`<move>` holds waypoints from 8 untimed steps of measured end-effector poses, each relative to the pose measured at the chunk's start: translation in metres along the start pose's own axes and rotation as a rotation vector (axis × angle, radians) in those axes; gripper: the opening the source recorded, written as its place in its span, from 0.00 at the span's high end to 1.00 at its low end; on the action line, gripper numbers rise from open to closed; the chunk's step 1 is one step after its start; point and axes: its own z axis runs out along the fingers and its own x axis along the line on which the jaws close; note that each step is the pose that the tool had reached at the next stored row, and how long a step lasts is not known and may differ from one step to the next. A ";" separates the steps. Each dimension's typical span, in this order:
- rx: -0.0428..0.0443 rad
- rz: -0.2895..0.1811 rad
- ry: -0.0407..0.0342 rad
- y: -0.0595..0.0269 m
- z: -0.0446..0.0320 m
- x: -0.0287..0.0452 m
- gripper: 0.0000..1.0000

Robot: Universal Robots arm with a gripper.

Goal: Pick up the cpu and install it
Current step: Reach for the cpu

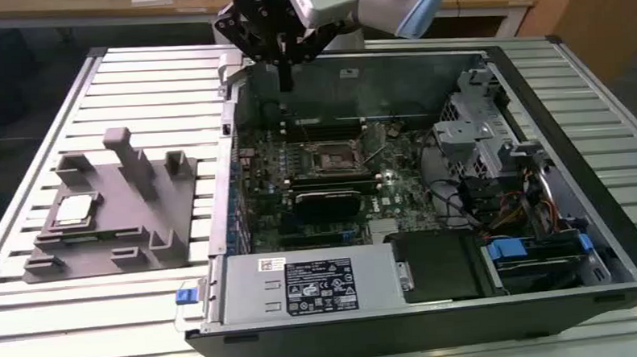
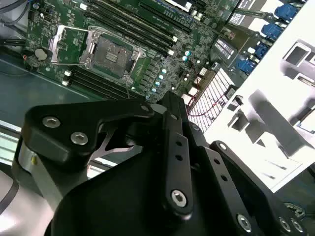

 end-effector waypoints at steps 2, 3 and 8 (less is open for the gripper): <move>0.0000 0.000 0.0000 0.0000 0.0000 0.0000 0.89; 0.0000 0.000 0.0000 0.0000 0.0000 0.0000 0.89; -0.0001 0.000 0.0000 -0.0001 0.0000 0.0014 0.89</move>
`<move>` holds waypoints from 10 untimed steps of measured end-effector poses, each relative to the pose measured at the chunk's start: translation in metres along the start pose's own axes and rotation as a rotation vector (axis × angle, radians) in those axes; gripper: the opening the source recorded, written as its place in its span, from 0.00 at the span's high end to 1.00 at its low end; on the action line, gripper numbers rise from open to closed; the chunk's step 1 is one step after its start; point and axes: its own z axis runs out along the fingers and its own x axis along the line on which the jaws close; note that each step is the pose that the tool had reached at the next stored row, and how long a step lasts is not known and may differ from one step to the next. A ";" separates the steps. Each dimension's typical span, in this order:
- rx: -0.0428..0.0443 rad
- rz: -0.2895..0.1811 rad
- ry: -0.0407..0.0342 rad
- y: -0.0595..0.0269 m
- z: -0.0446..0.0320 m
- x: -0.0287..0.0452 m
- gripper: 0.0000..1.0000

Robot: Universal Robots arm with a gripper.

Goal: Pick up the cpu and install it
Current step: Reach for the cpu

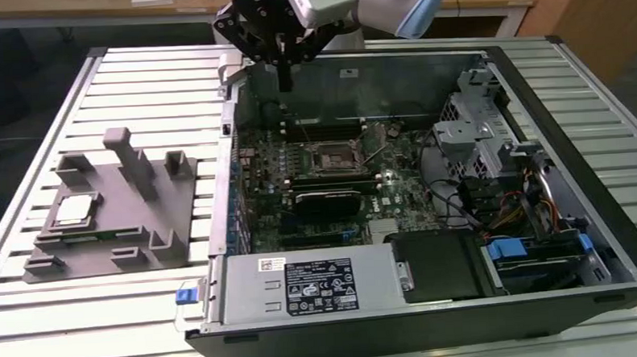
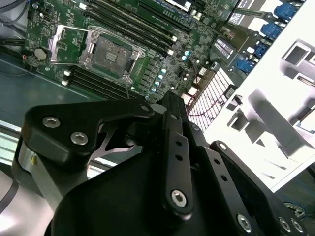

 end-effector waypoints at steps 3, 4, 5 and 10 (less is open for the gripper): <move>0.0000 0.000 0.0000 -0.0002 -0.0001 0.0022 0.89; 0.0001 0.000 0.0000 -0.0002 -0.0001 0.0031 0.89; 0.0001 0.000 0.0000 -0.0003 -0.0001 0.0040 0.89; 0.0001 0.000 0.0000 -0.0007 -0.0003 0.0100 0.89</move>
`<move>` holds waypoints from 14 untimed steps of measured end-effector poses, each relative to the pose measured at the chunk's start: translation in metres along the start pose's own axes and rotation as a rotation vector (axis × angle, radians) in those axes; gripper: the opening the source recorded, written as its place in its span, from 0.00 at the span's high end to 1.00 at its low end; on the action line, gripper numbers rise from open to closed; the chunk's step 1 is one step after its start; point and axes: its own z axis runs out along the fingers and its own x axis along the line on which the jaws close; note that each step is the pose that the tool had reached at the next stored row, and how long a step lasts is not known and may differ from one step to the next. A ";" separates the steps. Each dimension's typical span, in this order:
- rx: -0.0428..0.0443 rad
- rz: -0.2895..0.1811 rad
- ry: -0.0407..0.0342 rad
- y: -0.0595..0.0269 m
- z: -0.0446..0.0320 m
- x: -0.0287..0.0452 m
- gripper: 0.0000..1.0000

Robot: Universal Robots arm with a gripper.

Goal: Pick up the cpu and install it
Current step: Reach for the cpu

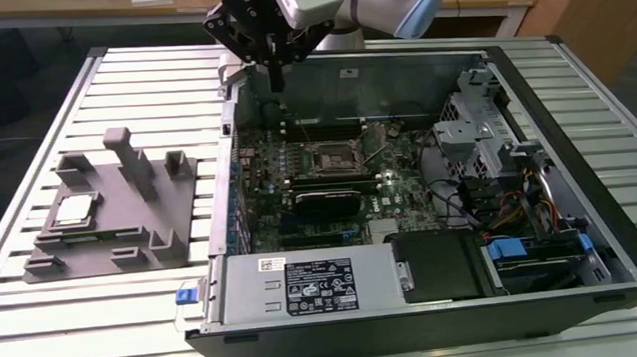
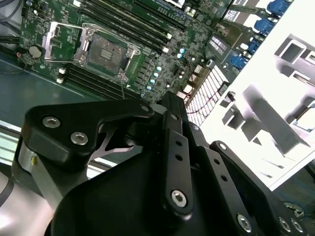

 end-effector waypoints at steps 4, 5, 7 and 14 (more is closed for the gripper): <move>0.0000 0.000 -0.0001 -0.0004 -0.0001 0.0050 0.89; 0.0000 0.000 -0.0001 -0.0005 -0.0001 0.0063 0.89; 0.0000 0.000 0.0000 -0.0006 -0.0001 0.0084 0.89; 0.0000 0.000 -0.0001 -0.0012 -0.0001 0.0150 0.89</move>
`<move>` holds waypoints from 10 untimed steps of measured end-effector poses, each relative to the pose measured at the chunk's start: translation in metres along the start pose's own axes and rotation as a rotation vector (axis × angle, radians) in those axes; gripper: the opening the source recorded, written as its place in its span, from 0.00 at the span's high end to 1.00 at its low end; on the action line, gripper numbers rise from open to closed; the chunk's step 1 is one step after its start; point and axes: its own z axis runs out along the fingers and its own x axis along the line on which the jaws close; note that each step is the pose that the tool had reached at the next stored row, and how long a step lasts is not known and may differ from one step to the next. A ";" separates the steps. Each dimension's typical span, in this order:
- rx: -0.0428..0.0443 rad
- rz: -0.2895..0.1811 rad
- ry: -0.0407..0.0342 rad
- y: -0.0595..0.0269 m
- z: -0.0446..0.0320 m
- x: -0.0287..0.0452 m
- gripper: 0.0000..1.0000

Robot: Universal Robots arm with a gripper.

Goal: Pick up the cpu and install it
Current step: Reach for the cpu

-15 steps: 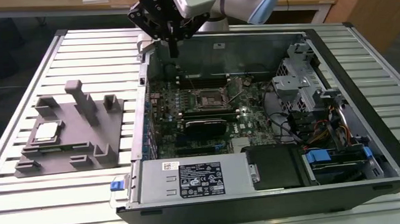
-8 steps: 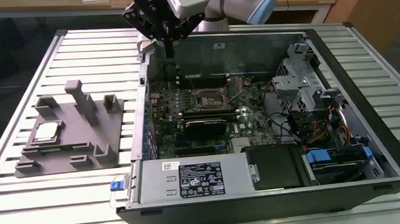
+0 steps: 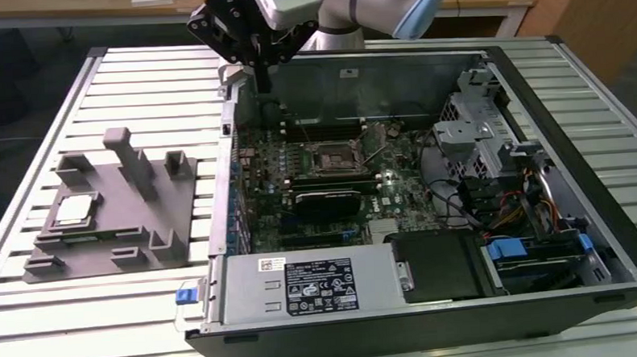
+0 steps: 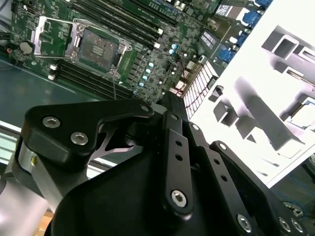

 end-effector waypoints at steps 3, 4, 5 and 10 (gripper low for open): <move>0.0000 0.000 0.0000 -0.0002 0.0000 0.0029 0.89; 0.0000 0.000 0.0000 -0.0003 0.0000 0.0039 0.89; -0.0001 0.000 0.0000 -0.0004 0.0001 0.0049 0.89; 0.0000 0.000 0.0000 -0.0008 0.0001 0.0107 0.89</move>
